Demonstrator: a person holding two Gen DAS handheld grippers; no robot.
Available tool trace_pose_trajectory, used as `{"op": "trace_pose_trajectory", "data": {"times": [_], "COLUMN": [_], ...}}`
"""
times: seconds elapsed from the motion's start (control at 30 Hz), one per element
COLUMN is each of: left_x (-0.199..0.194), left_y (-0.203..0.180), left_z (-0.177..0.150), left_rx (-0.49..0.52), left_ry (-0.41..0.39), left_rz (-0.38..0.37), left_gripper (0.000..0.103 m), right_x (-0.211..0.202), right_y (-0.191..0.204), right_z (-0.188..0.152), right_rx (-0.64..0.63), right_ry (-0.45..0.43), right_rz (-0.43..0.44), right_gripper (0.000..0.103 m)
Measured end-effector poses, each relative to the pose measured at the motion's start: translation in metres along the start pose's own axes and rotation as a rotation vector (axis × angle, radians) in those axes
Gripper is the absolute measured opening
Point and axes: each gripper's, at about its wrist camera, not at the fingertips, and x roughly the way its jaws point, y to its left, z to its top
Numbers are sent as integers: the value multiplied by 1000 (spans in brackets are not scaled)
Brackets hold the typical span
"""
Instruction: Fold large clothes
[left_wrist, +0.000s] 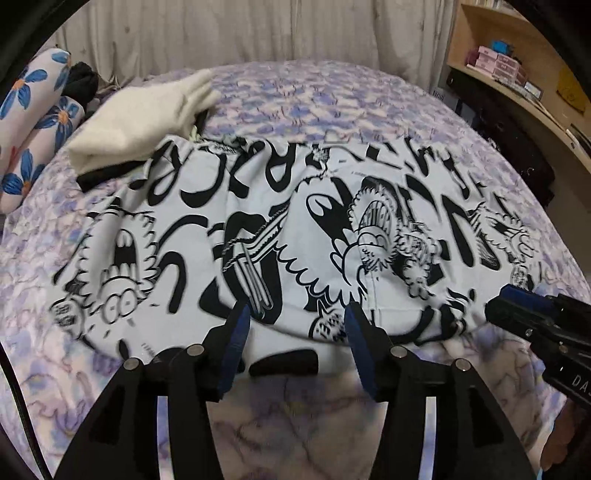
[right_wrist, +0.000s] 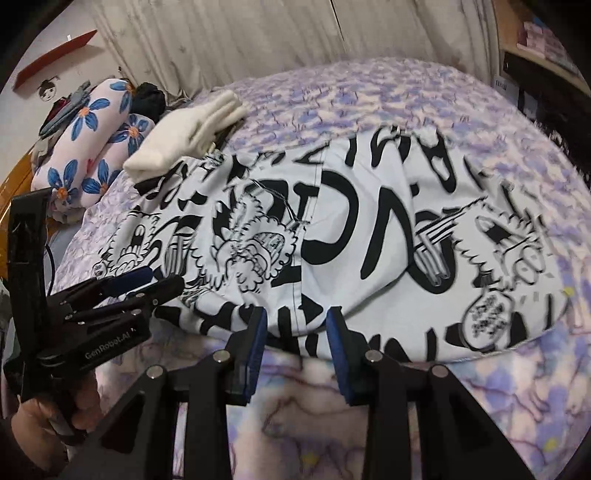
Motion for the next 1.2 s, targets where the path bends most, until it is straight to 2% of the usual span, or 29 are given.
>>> {"op": "trace_pose_trajectory", "data": {"times": [0.27,0.4,0.53,0.63,0.77,0.83,0.9,1.07,1.2], "left_x": [-59,-82,-95,-102,-99,-90,-77,-43,-12], "left_y": [21,36,48,58,73,80,91,118,141], "left_z": [-20,-31,-40,-47,-56,-60,-65,-74,-70], "left_rx": [-54,-90,-123,-156,-206,-239,-290,-414,-487], "left_ry": [-44,-53,-47,-44,-35,-20,3,19,7], "left_rz": [-3,-19,-32,-46,-63,-72,-98,-174,-159], "left_gripper": [61,64,66,69,73,74,74,74,74], "right_x": [-68,-91,-111,-132,-154,-155,-148,-100,-63], "right_y": [15,21,28,35,45,47,48,48,45], "right_z": [-13,-18,-20,-21,-22,-21,-20,-15,-7], "right_rx": [-62,-84,-126,-206,-279,-273,-257,-184,-116], "right_ry": [-106,-128,-118,-115,-154,-177,-203,-187,-172], "right_rz": [-46,-59,-70,-108,-150,-140,-134,-119,-103], "right_gripper": [33,33,33,33,33,42,46,46,46]}}
